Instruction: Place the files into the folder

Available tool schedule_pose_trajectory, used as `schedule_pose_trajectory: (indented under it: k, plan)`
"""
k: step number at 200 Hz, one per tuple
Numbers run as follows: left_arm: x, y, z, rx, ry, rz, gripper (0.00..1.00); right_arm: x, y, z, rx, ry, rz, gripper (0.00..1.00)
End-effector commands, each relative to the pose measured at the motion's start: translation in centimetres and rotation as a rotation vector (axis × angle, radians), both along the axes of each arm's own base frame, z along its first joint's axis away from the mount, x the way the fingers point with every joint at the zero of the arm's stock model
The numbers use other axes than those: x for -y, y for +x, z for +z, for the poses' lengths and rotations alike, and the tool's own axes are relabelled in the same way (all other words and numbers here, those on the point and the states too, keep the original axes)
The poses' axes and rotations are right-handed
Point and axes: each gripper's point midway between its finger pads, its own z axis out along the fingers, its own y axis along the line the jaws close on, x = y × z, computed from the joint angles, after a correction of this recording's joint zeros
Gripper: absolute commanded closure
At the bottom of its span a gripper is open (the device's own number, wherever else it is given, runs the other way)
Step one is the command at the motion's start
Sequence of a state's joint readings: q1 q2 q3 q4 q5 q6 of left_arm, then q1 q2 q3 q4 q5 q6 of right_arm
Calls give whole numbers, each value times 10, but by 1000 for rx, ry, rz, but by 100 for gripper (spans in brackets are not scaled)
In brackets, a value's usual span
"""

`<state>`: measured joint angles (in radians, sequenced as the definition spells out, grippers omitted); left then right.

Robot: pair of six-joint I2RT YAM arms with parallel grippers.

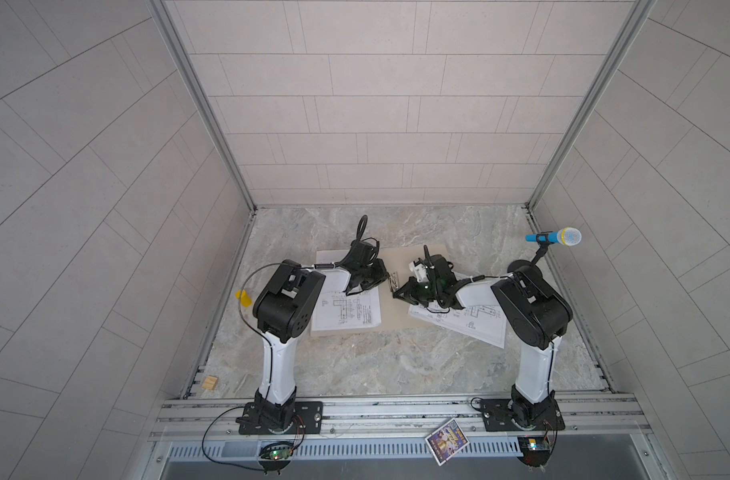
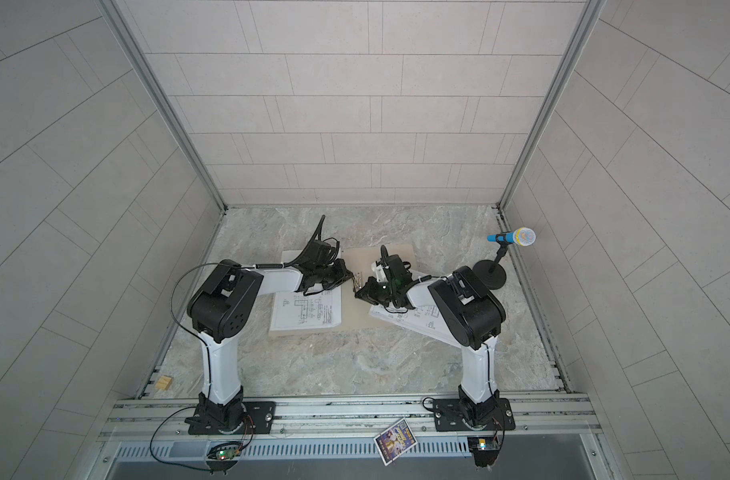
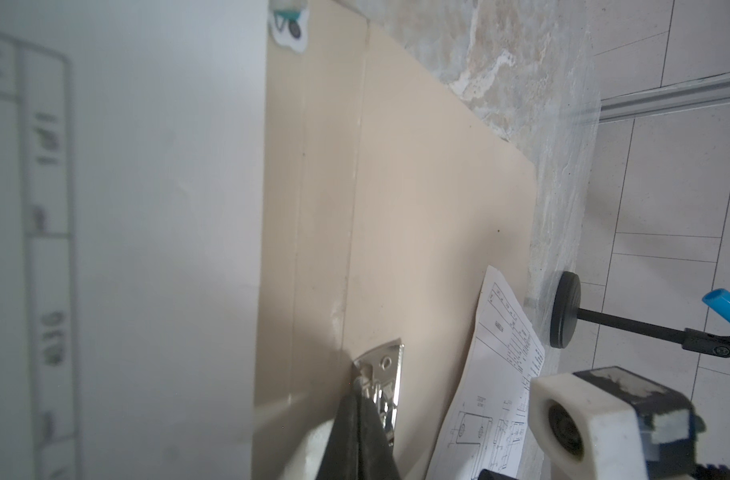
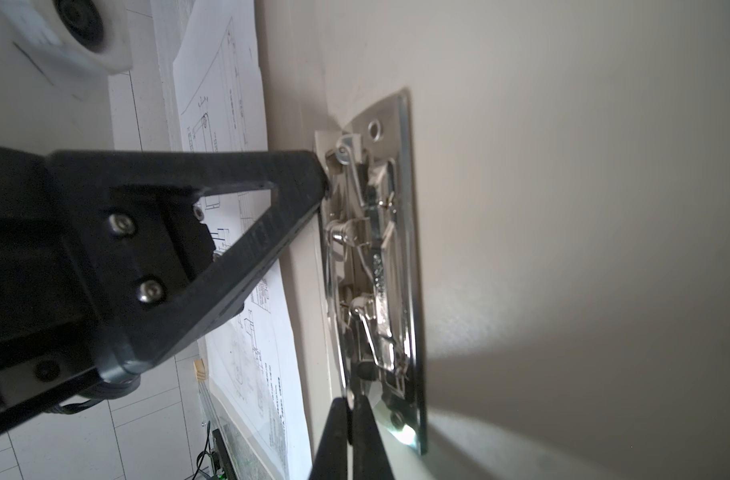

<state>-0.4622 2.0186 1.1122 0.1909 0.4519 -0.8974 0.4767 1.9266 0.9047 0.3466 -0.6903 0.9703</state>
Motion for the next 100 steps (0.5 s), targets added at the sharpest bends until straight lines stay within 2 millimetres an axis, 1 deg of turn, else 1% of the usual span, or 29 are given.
schedule_pose_trajectory:
  k: [1, 17, 47, 66, 100]
  plan:
    - [-8, -11, -24, -56, 42, -4, 98, 7, -6, -23, -55, -39, -20, 100]
    - [-8, -11, -24, -56, 43, -4, 98, 10, -9, -32, -74, -49, -22, 100]
    - [-8, -11, -24, -55, 42, -5, 98, 21, -16, -53, -116, -69, -37, 100]
    - [-8, -11, -25, -57, 43, -5, 98, 28, -19, -62, -134, -81, -53, 100]
    - [-8, -11, -27, -60, 45, -3, 98, 43, -21, -70, -140, -119, -92, 100]
